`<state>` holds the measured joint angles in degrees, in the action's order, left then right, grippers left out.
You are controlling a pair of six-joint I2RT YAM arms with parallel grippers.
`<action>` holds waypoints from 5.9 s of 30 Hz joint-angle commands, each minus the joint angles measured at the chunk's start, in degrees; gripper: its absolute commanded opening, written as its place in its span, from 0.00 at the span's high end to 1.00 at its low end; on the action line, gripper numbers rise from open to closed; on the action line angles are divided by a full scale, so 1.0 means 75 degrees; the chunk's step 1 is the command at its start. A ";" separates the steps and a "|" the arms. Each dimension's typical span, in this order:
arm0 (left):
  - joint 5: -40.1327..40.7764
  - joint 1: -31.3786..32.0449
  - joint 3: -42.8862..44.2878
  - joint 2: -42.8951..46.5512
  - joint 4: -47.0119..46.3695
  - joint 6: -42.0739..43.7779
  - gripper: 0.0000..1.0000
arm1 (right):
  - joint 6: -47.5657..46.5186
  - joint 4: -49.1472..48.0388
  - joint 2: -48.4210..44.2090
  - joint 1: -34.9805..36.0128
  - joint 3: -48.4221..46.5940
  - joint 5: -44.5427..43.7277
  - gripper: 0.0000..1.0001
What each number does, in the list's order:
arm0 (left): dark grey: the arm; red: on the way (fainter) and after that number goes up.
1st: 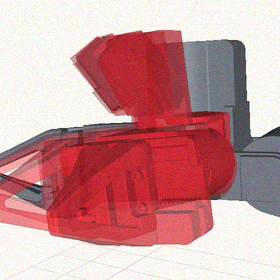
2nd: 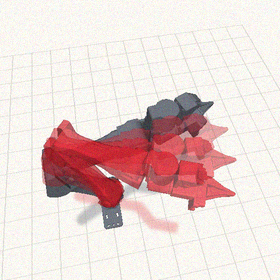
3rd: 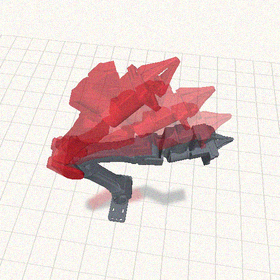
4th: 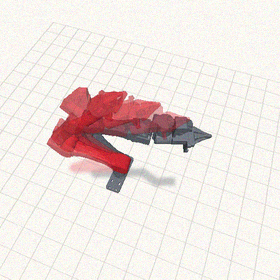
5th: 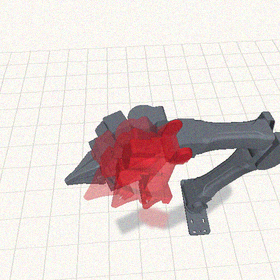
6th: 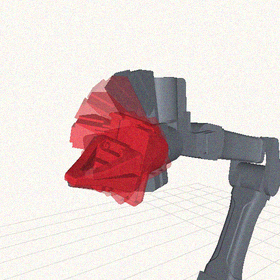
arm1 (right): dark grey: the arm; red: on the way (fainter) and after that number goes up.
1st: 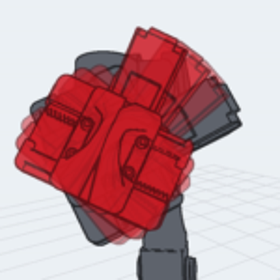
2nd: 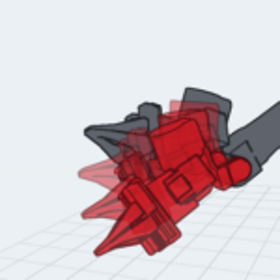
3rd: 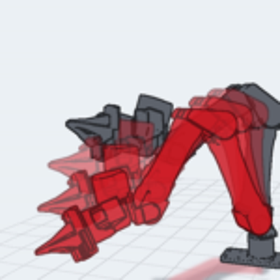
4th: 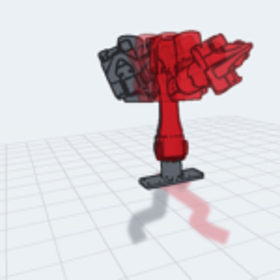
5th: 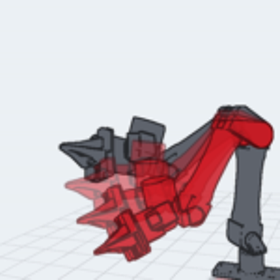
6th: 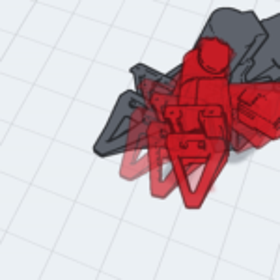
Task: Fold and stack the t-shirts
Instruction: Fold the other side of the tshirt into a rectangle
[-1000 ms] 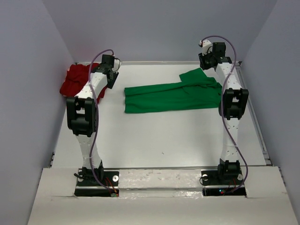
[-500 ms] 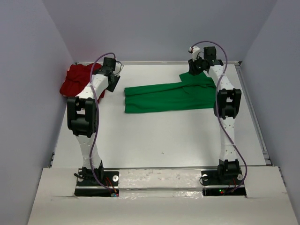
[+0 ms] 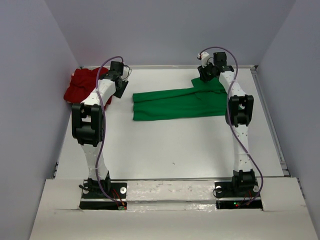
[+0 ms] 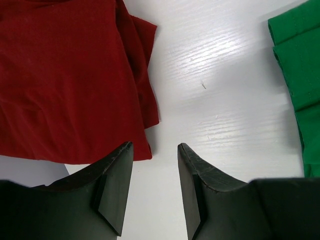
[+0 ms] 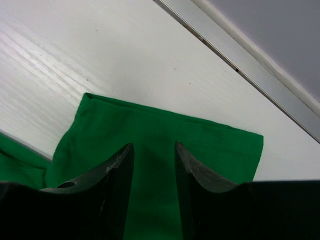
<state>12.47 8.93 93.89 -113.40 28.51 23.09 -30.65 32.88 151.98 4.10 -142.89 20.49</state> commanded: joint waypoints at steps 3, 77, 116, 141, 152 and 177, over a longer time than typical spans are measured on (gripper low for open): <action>0.0002 0.0040 -0.0014 0.0121 -0.0028 0.0038 0.47 | -0.0237 -0.0529 0.0243 0.0004 -0.0331 -0.0681 0.56; 0.0212 0.0544 0.0021 -0.0161 0.0253 0.0319 0.47 | 0.0384 0.0080 0.0079 -0.0382 0.0080 -0.0236 0.61; -0.0104 0.0813 -0.0084 -0.0020 0.0218 0.0343 0.48 | -0.0542 0.0877 -0.1912 -0.0382 0.1146 0.0116 1.00; -0.0198 0.0825 -0.0260 0.0296 0.0206 0.0355 0.48 | -0.1303 0.3348 -0.3155 -0.0382 0.2095 0.0584 1.00; -0.0256 0.0848 -0.0331 0.0449 0.0194 0.0367 0.48 | -0.1432 0.4075 -0.3553 -0.0312 0.2423 0.0584 1.00; -0.0268 0.1024 -0.0413 0.0613 0.0218 0.0460 0.48 | -0.1585 0.4662 -0.4058 -0.0242 0.5013 0.0795 0.86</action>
<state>10.70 16.12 91.07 -112.44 29.45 25.67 -41.58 65.87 123.22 1.96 -105.86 25.54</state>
